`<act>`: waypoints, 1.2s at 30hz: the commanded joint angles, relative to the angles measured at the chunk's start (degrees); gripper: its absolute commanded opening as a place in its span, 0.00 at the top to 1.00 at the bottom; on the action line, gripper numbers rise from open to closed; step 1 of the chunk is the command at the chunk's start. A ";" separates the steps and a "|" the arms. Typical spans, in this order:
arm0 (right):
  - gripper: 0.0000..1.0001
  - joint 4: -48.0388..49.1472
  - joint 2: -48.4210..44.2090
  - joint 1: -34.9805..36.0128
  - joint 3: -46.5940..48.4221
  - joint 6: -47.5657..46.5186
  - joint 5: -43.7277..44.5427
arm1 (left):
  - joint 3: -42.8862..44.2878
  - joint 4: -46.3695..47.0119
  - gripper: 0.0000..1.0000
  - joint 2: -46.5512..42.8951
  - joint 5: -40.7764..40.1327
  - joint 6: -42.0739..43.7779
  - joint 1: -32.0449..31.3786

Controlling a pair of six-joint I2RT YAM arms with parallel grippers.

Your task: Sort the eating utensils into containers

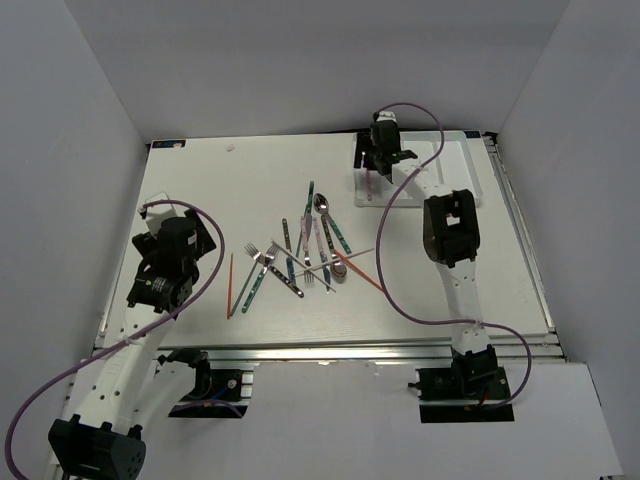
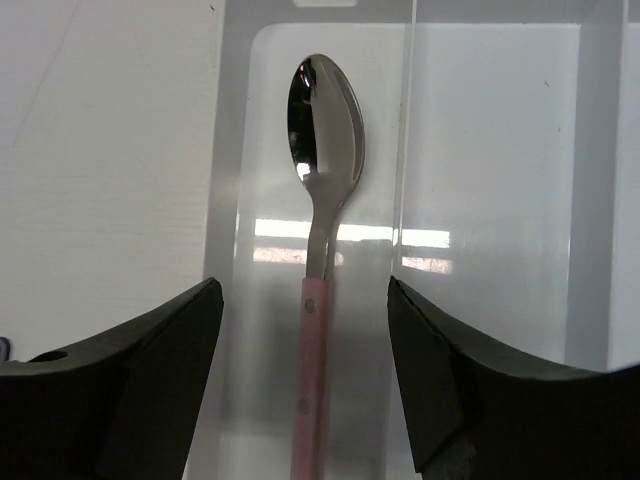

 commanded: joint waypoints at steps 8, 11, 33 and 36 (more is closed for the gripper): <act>0.11 1.24 -19.62 2.28 -6.09 -5.61 1.47 | 0.07 0.52 0.02 -0.54 -0.57 0.32 -0.32; 0.11 4.48 -26.12 4.75 -15.83 -7.91 1.57 | 0.16 0.52 0.02 -0.62 -0.74 0.24 -0.23; 0.44 -2.19 -25.91 13.01 -30.54 -7.39 -2.21 | -0.02 0.52 0.02 -2.38 0.49 0.23 -0.23; 0.55 -3.59 -23.35 13.62 -27.56 -7.39 -3.09 | 0.07 0.52 0.02 -2.47 0.49 0.23 -0.32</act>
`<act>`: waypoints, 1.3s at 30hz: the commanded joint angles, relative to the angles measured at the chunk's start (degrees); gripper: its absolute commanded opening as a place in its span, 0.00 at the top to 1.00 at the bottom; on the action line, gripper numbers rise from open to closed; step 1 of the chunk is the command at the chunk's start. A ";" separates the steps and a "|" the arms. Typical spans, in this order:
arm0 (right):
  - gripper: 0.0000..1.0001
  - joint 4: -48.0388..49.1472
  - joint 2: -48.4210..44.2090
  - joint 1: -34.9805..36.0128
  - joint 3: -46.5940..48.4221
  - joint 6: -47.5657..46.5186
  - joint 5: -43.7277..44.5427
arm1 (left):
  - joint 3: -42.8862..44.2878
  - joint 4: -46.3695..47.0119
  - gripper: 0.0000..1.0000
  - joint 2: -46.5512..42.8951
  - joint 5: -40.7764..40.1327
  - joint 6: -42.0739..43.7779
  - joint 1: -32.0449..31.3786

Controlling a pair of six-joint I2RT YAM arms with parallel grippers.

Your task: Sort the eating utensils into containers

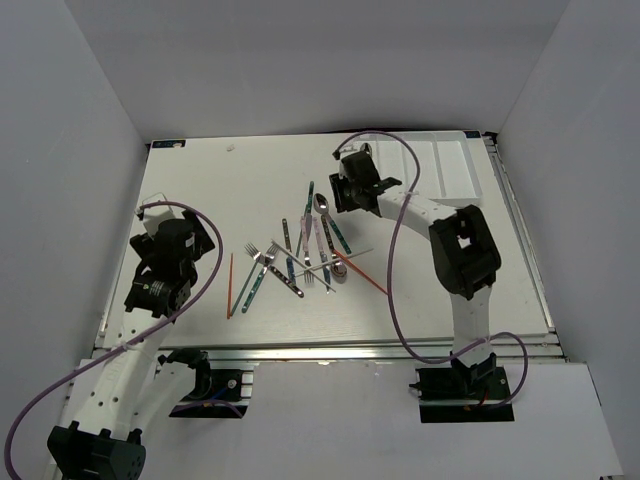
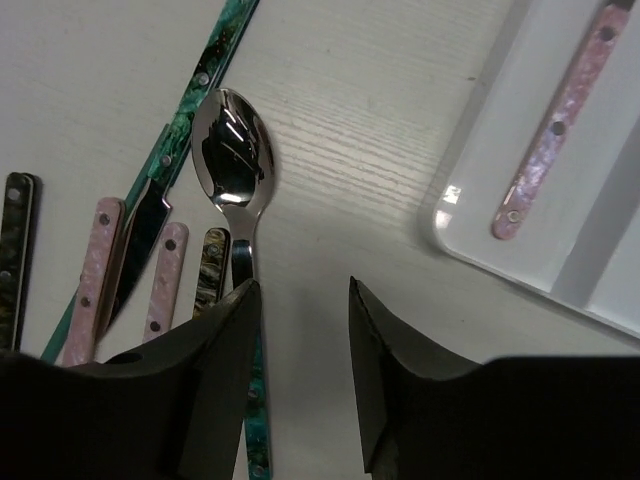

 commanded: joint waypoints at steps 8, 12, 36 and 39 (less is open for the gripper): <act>0.57 -6.47 8.64 4.22 7.75 -1.91 2.38 | -0.04 0.61 0.02 -0.63 0.73 0.32 -0.21; 0.61 -6.91 10.05 4.31 7.39 -1.47 2.55 | -0.04 0.61 0.02 -0.63 0.82 0.32 -0.21; 1.00 -8.06 6.36 4.84 8.36 2.40 10.99 | -0.13 0.70 0.02 -0.63 1.17 0.32 -0.30; 1.00 -7.79 5.30 4.40 10.20 1.96 11.69 | -0.13 0.70 0.02 -0.63 1.17 0.32 -0.21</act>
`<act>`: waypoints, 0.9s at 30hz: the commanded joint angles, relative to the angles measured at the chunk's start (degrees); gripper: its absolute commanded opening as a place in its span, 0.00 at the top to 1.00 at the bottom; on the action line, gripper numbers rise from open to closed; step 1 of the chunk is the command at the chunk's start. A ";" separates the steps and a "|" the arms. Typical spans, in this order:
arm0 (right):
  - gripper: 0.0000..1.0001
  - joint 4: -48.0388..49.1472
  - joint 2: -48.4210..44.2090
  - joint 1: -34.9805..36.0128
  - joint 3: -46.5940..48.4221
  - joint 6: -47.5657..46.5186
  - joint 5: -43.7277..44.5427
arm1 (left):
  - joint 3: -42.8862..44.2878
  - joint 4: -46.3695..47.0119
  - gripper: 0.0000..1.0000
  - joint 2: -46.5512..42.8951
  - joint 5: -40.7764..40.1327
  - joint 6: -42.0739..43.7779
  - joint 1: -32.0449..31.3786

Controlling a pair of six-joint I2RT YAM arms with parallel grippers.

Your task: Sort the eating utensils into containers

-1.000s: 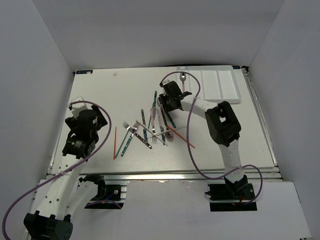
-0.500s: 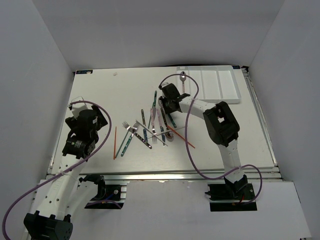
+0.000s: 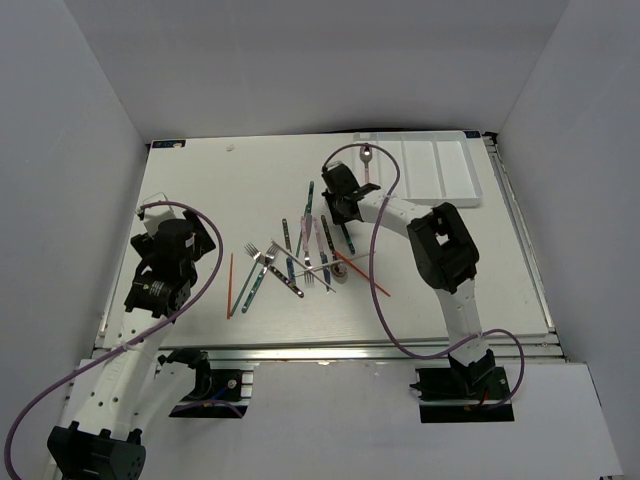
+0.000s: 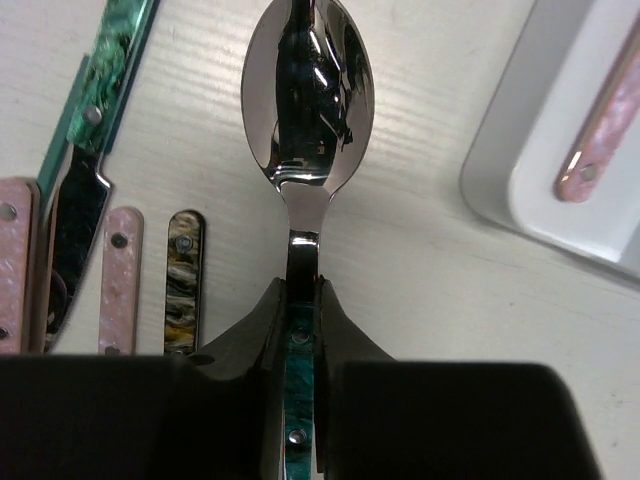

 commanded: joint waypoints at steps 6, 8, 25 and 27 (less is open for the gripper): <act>1.00 -1.51 -3.61 -2.87 9.97 1.81 4.00 | -0.11 0.78 0.02 -0.17 0.40 0.32 -0.23; 1.00 -1.51 -2.30 -4.36 12.86 2.52 4.44 | -0.02 0.70 0.02 -0.08 0.49 0.41 -0.23; 1.00 8.60 16.33 -14.64 37.65 -2.49 3.39 | -0.11 0.87 0.02 0.53 0.84 0.59 -0.32; 1.00 8.07 16.95 -15.26 37.84 -1.62 3.21 | -0.11 0.78 0.02 0.45 0.67 0.59 -0.23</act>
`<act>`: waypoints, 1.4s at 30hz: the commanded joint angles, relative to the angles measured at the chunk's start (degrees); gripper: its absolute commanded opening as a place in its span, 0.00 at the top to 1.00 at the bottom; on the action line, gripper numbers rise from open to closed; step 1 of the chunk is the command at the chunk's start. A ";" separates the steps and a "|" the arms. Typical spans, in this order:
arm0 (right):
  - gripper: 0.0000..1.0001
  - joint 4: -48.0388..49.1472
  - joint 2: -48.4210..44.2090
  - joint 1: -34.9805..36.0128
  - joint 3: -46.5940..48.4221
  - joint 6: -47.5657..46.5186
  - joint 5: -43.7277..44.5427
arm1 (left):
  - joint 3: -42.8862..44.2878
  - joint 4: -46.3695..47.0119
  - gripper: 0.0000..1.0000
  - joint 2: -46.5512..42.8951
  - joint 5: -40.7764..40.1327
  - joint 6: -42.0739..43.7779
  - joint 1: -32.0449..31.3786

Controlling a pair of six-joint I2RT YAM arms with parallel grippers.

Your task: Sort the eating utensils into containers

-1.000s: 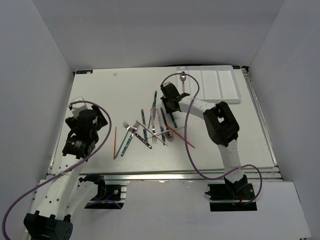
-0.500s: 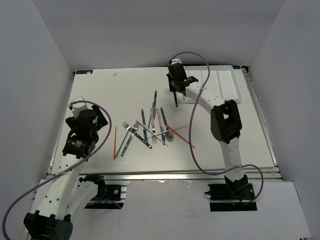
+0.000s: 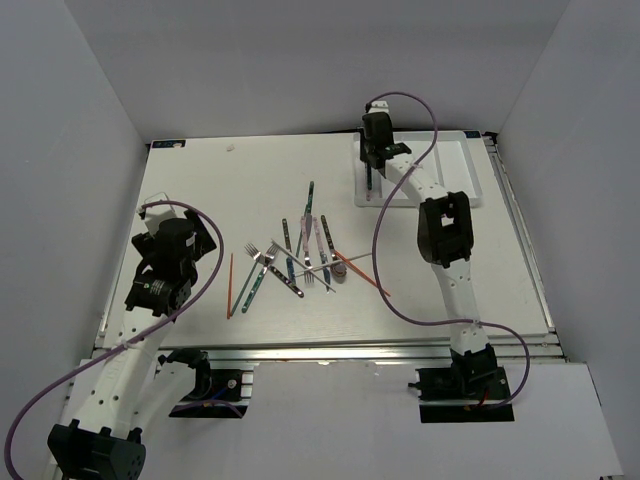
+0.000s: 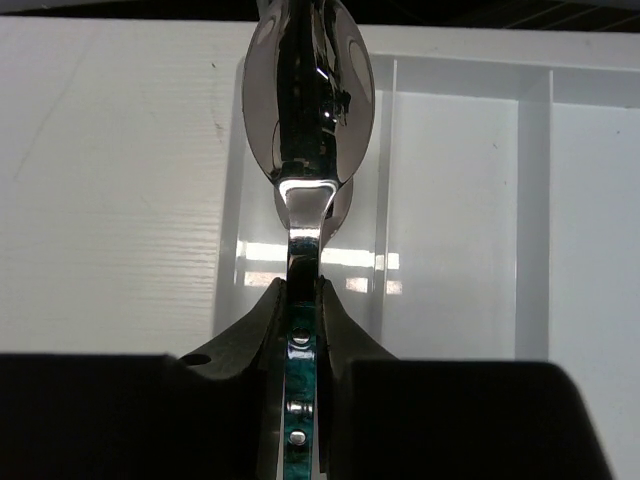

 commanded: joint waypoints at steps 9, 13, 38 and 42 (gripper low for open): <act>1.00 6.51 -3.54 -0.99 -6.96 -0.17 -2.64 | -0.11 0.76 0.02 0.36 0.47 0.37 -0.23; 1.00 5.55 -3.11 -0.99 -6.61 0.36 -3.08 | -0.11 0.59 0.02 0.01 0.39 0.37 -0.23; 0.11 -6.48 -25.94 7.17 -23.02 0.19 -3.95 | -0.11 0.32 0.02 -0.26 -0.32 0.28 -0.23; 0.11 -9.39 -28.59 12.79 -31.30 -0.17 -3.87 | -0.11 0.41 0.02 -0.34 -0.06 0.19 -0.23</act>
